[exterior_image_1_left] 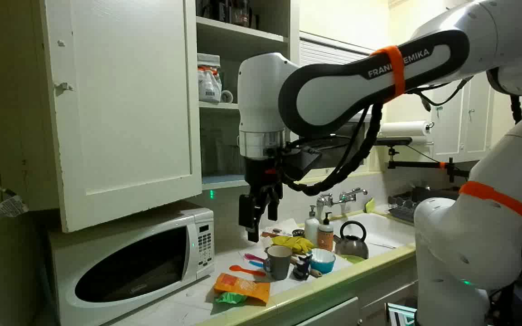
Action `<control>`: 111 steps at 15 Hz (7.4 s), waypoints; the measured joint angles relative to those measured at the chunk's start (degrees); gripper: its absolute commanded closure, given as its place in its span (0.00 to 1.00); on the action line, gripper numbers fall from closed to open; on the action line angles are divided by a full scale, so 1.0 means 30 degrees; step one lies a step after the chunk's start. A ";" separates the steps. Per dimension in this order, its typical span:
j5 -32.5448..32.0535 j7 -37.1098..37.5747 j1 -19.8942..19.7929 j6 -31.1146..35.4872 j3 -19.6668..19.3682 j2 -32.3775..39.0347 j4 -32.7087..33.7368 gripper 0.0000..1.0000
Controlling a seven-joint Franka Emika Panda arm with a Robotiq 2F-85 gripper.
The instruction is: Put the grey mug inside the open upper cabinet.
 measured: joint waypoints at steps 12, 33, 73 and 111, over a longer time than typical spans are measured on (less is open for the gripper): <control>0.0000 -0.0004 0.0000 0.0000 0.0000 0.0000 0.0000 0.00; -0.1626 1.0236 -0.4182 0.1420 -0.1983 0.1061 -0.1230 0.00; -0.0873 3.3654 -0.4833 0.2539 -0.5394 0.6528 0.0098 0.00; -1.3423 3.4015 -0.3478 0.8122 -0.6594 1.3000 0.1544 0.00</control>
